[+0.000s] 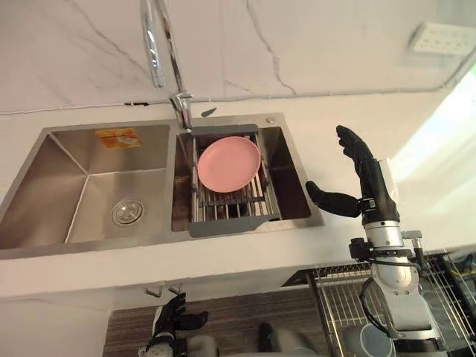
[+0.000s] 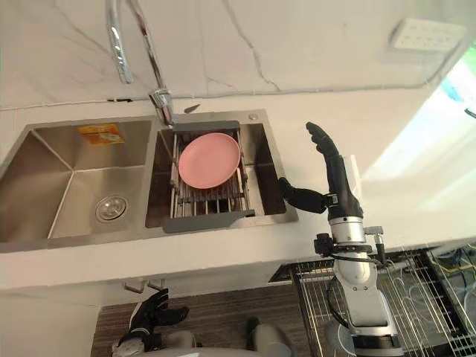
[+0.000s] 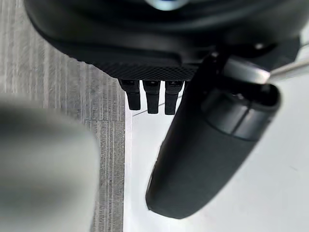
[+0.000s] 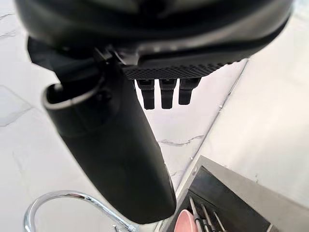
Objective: Walk over to the sink, pick up the cup, carry it to the dishwasher, place the cup inside the dishwasher, then close the dishwasher door
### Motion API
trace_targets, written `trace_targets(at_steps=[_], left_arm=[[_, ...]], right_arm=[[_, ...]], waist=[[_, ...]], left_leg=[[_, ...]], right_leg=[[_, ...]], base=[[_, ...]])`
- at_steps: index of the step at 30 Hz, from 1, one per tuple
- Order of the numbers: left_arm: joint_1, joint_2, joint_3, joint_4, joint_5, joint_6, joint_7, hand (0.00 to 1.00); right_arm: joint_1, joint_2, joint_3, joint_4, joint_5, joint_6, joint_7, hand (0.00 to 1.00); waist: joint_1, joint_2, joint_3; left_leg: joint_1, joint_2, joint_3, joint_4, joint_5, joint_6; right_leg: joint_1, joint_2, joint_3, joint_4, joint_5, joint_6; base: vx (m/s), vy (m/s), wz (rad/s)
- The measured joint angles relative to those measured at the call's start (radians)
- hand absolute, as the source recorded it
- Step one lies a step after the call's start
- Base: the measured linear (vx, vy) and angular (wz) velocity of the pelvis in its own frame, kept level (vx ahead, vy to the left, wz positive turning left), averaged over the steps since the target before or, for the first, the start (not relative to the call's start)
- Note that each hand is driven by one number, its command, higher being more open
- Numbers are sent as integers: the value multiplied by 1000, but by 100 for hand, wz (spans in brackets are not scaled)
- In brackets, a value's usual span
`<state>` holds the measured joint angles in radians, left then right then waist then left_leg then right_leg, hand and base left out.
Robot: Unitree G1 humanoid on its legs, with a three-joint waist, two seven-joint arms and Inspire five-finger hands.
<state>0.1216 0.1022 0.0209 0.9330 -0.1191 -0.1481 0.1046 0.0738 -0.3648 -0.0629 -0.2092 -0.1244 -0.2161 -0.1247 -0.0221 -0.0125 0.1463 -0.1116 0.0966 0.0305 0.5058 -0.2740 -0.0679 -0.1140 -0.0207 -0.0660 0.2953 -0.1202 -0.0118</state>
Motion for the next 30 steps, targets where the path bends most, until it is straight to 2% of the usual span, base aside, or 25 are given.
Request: trace_targets(at_steps=[1, 2, 4, 6, 8, 14, 15, 23, 30], left_arm=[[1, -1, 0, -3, 1, -1, 1, 90], [10, 0, 0, -18, 1, -6, 3, 90], [21, 12, 21, -31, 1, -16, 10, 90], [33, 12, 33, -31, 2, -17, 22, 90], [44, 19, 56, -34, 3, -27, 26, 90], [63, 39, 77, -34, 24, -30, 41, 90], [90, 37, 89, -68, 34, -32, 42, 90], [98, 34, 90, -61, 34, -32, 38, 90], [93, 32, 92, 7, 41, -29, -4, 90]], right_arm=[[0, -6, 0, 2, 0, 0, 3, 90], [1, -13, 0, 5, 0, 0, 7, 90], [24, -9, 0, 8, -1, 0, 21, 90], [38, -9, -2, 8, -25, -3, 23, 90], [59, -9, -5, 11, -40, -4, 28, 90], [59, -9, -6, 61, -68, -4, 43, 90], [59, -27, -5, 109, -97, -4, 58, 90], [59, -7, -6, 110, -117, 1, 55, 90], [47, 38, -22, 123, -198, 52, 5, 90]], waist=[[0, 1, 0], [1, 8, 1], [6, -12, -4], [4, -10, -5], [2, -5, -8], [4, -4, -8], [-6, 10, -26], [-6, 7, -28], [-9, 6, -28]], left_leg=[[1, 7, 16, -76, 25, 5], [6, 13, 22, -154, 81, 11], [45, -15, 23, -244, 102, 37], [74, -41, 17, -302, 132, 51], [91, -63, 7, -360, 166, 58], [110, -74, -3, -399, 193, 60], [139, -73, -20, -464, 232, 59], [157, -71, -1, -467, 232, 59], [215, -71, -3, -479, 232, 60]], right_leg=[[0, 0, -5, 0, 0, 1], [-1, 6, -10, -1, -2, 6], [12, -14, 4, -36, 5, 26], [38, -34, 8, -69, 12, 38], [47, -53, 2, -97, 22, 54], [65, -61, -8, -134, 41, 66], [111, -54, -16, -226, 96, 66], [115, -51, 8, -218, 97, 67], [165, -41, 35, -201, 95, 69]], base=[[23, 34, 21], [4, 89, 10], [-7, 116, 15], [-23, 108, 20], [-30, 95, 21], [7, 24, 7], [5, 5, 3], [-1, 0, -7], [-41, -8, -3]])
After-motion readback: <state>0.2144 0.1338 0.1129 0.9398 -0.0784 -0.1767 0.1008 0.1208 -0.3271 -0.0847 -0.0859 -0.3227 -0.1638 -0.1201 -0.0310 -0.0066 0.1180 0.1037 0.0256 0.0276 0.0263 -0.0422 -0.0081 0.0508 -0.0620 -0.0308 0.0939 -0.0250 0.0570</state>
